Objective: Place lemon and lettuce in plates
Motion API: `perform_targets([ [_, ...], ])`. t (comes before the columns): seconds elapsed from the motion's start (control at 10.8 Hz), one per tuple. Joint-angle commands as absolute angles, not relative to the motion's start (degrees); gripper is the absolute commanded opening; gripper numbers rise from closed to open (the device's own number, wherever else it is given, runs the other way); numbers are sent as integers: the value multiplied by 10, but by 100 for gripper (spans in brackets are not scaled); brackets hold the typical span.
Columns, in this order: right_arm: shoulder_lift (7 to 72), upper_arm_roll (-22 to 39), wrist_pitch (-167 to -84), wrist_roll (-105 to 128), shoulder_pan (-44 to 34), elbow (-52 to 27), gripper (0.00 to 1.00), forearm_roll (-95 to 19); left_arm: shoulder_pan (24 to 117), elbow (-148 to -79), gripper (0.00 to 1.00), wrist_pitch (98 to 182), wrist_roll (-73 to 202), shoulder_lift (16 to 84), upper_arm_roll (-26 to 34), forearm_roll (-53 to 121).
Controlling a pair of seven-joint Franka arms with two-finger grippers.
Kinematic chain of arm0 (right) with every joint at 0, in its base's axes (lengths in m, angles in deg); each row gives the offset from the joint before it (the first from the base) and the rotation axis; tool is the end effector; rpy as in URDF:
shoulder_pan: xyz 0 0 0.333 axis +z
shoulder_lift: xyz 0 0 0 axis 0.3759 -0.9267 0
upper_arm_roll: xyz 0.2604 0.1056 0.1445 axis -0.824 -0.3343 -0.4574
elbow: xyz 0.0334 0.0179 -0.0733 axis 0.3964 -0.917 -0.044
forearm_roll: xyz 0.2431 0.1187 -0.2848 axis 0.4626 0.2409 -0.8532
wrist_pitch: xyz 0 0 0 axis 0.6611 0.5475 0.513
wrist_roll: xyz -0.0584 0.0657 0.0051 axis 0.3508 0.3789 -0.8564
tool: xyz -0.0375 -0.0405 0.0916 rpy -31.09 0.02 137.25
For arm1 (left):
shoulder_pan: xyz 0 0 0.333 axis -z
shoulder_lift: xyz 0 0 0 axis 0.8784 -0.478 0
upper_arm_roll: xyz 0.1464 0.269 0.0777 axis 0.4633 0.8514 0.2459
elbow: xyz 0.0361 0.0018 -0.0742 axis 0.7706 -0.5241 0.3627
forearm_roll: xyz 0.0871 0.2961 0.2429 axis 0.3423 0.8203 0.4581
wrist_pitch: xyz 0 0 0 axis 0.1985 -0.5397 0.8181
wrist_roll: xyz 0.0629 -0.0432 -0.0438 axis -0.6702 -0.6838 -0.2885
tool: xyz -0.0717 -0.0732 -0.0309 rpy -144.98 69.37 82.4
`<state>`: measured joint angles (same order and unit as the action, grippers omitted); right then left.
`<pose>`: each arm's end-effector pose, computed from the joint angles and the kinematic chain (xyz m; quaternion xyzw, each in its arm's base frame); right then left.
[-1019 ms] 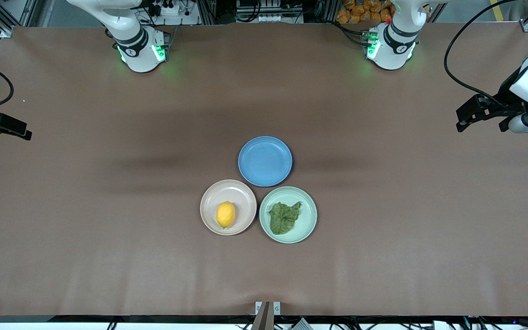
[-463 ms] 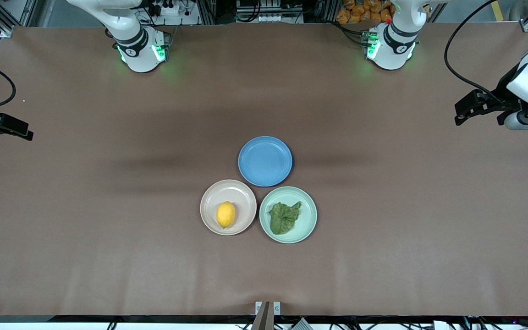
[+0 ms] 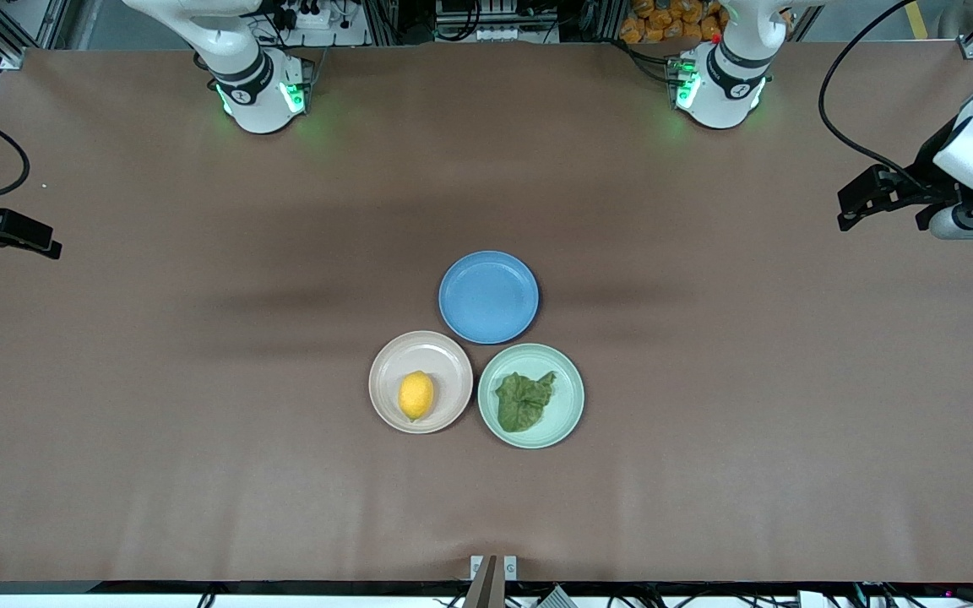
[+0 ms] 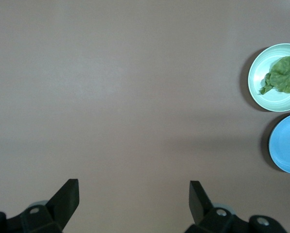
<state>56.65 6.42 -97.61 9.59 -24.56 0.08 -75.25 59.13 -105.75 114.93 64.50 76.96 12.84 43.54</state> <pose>0.5786 -0.0605 0.5943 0.9988 -0.0263 -0.0400 0.0044 0.5481 -0.0653 0.6261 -0.9998 0.0039 -0.0165 0.0054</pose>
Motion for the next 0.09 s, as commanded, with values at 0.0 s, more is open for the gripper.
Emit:
perform_targets([
  [0.0,582,60,-983,91,-246,-16,100,-764,587,-1049,100,1138,654,771,126,438],
])
